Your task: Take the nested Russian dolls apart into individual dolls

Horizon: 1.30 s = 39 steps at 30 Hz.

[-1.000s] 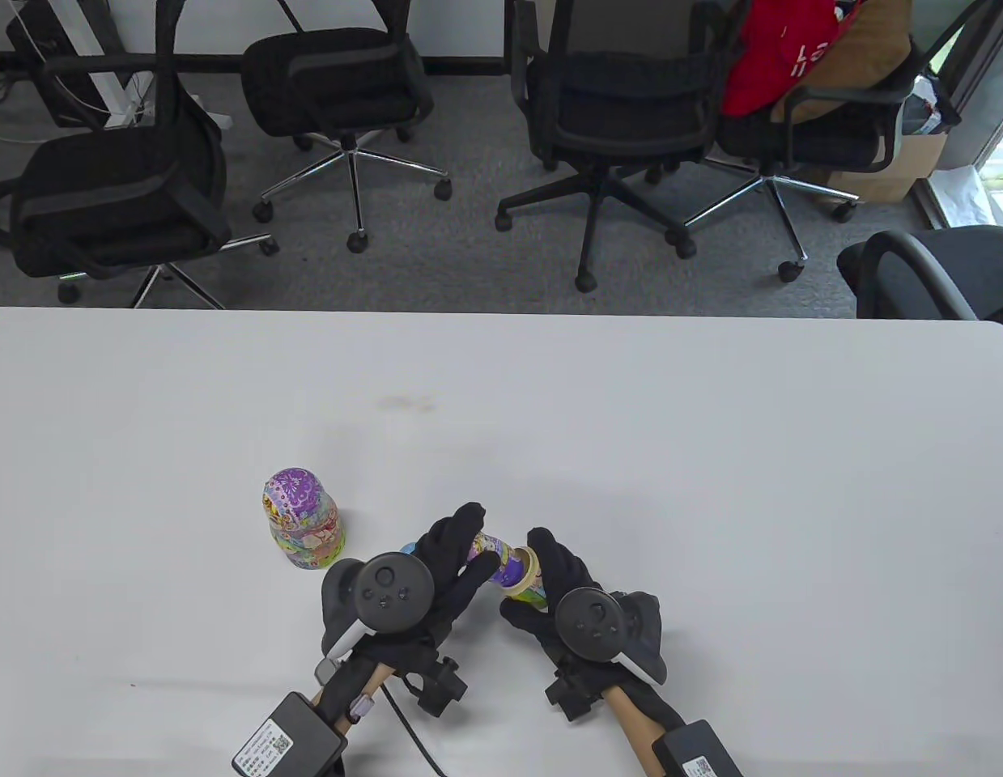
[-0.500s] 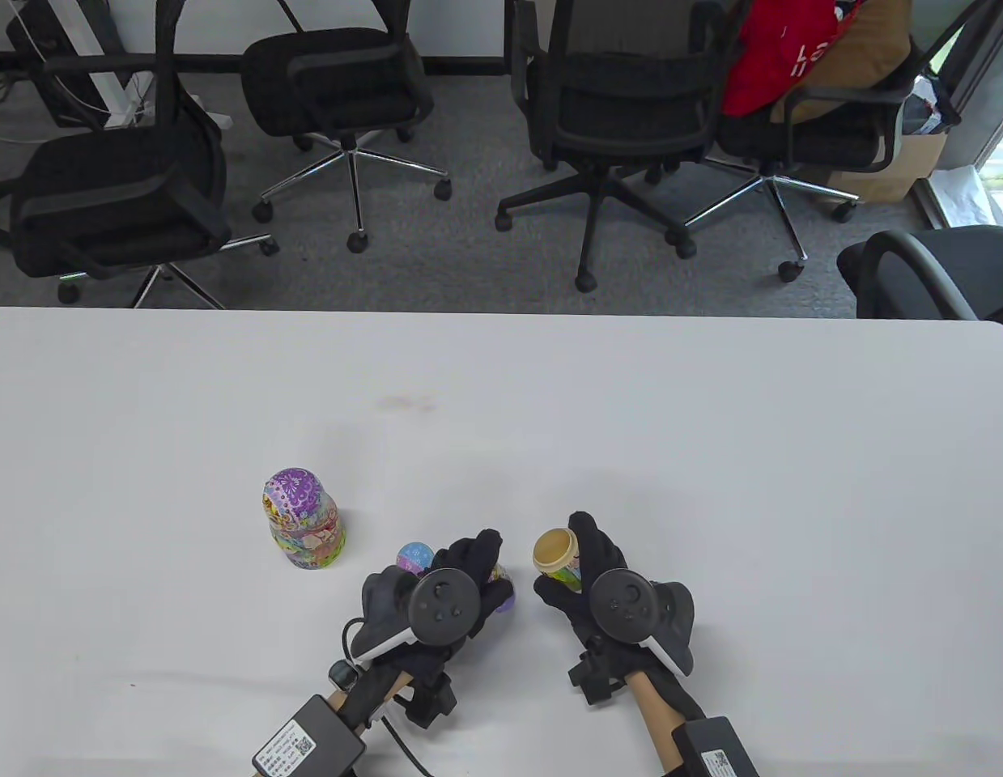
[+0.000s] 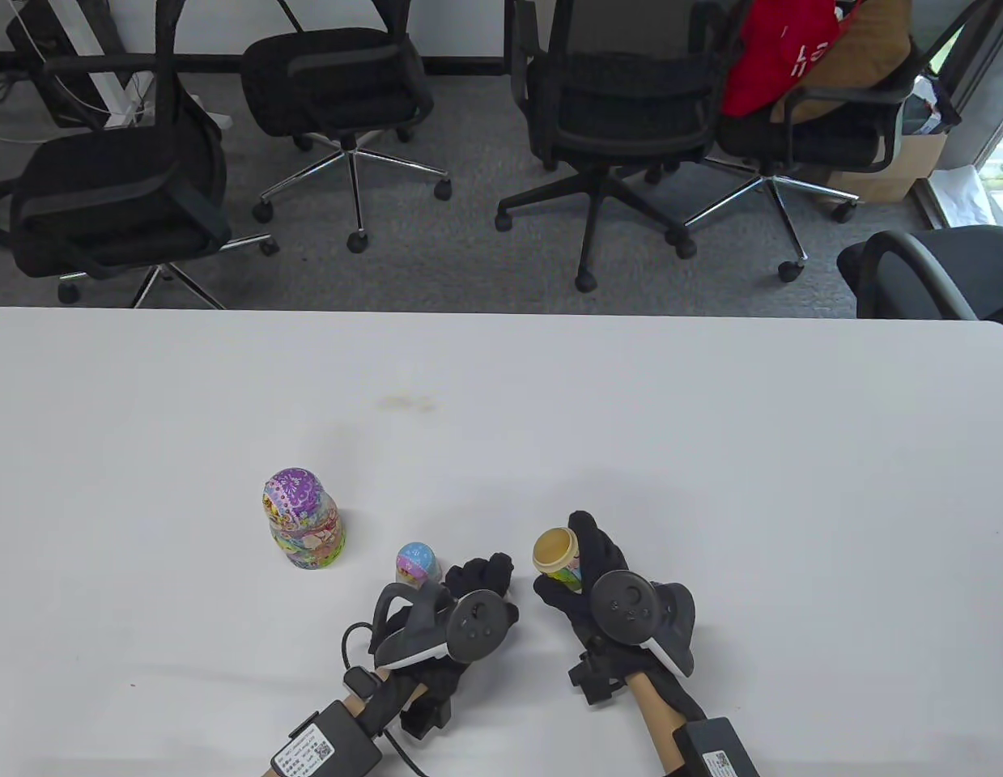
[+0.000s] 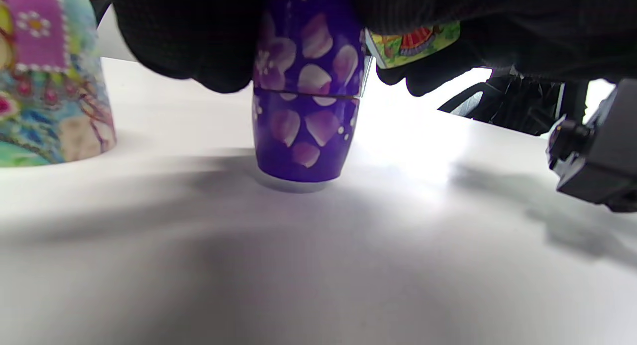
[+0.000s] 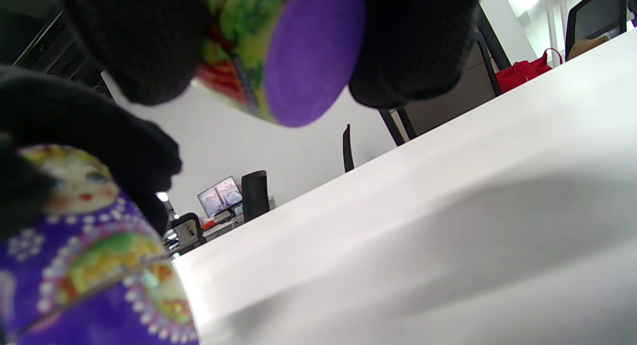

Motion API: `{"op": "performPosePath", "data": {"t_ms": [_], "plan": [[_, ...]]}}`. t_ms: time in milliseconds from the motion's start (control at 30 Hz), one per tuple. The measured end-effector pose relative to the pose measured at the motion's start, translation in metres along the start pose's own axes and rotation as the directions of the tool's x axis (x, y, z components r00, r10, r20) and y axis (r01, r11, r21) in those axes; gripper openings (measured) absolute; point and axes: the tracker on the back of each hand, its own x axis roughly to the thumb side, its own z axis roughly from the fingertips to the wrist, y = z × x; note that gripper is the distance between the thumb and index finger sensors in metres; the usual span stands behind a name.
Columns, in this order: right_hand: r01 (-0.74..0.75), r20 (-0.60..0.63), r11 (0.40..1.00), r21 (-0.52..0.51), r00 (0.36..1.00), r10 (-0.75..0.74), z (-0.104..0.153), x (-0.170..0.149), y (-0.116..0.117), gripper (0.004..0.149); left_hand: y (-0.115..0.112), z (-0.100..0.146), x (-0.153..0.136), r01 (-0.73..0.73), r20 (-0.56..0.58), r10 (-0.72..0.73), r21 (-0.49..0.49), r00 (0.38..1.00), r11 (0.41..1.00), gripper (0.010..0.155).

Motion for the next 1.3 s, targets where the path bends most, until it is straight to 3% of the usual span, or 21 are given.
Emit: {"op": "performPosePath", "data": {"t_ms": [267, 567, 767, 933, 1300], "plan": [[0.000, 0.001, 1.000, -0.004, 1.000, 0.000, 0.000, 0.000, 0.000, 0.090, -0.002, 0.000, 0.001, 0.004, 0.001, -0.004, -0.009, 1.000, 1.000, 0.067], [-0.001, 0.003, 1.000, -0.006, 1.000, 0.001, 0.001, 0.001, 0.000, 0.090, 0.036, 0.011, -0.011, -0.110, -0.030, 0.117, 0.166, 0.993, 0.980, 0.066], [-0.001, 0.003, 1.000, -0.005, 1.000, 0.001, 0.001, 0.001, 0.000, 0.090, 0.049, 0.015, -0.028, -0.072, -0.101, 0.097, 0.232, 0.990, 0.970, 0.066], [-0.002, 0.004, 1.000, -0.004, 1.000, 0.002, 0.001, 0.001, 0.001, 0.090, 0.045, 0.012, -0.042, -0.028, -0.172, 0.066, 0.212, 0.983, 0.977, 0.065], [-0.001, 0.004, 1.000, -0.003, 1.000, 0.001, 0.001, 0.001, 0.001, 0.091, 0.022, 0.003, -0.065, 0.006, -0.282, 0.013, 0.067, 0.959, 0.998, 0.067]]}}
